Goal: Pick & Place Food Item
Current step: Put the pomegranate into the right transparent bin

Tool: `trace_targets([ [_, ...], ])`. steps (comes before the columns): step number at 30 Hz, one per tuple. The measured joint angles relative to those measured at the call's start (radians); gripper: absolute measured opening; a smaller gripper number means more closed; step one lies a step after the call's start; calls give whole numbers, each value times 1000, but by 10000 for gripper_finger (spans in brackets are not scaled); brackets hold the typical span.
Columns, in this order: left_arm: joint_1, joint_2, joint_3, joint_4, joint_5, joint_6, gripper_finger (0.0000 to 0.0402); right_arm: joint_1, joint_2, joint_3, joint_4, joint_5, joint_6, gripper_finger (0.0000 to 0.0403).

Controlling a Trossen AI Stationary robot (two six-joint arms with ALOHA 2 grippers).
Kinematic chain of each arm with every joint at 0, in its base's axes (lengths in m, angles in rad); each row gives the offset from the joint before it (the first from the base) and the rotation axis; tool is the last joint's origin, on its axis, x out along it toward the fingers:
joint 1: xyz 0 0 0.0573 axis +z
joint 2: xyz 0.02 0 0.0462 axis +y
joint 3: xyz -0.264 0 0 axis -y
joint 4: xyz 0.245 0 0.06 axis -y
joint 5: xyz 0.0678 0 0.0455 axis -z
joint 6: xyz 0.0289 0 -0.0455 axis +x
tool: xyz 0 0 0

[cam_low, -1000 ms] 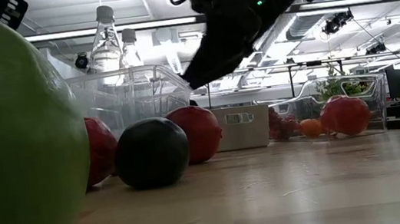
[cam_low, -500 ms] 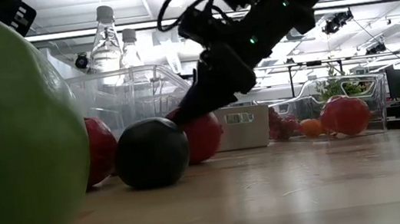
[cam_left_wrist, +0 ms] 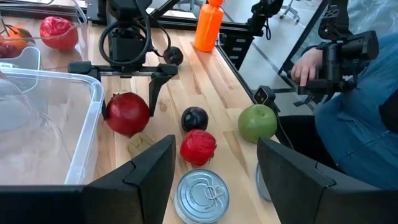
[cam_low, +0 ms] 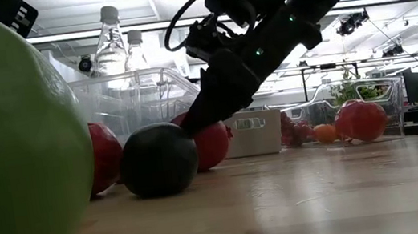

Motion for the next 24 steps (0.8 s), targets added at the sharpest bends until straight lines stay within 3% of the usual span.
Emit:
trace_targets([
  [7, 0, 0, 0, -4, 26, -8, 221, 4, 1, -1, -1, 22, -9, 315],
  [14, 0, 0, 0, -17, 48, 6, 221, 34, -44, -3, -67, 88, 72, 318],
  [24, 0, 0, -1, -28, 48, 48, 221, 124, -341, -6, -393, 408, 181, 323],
])
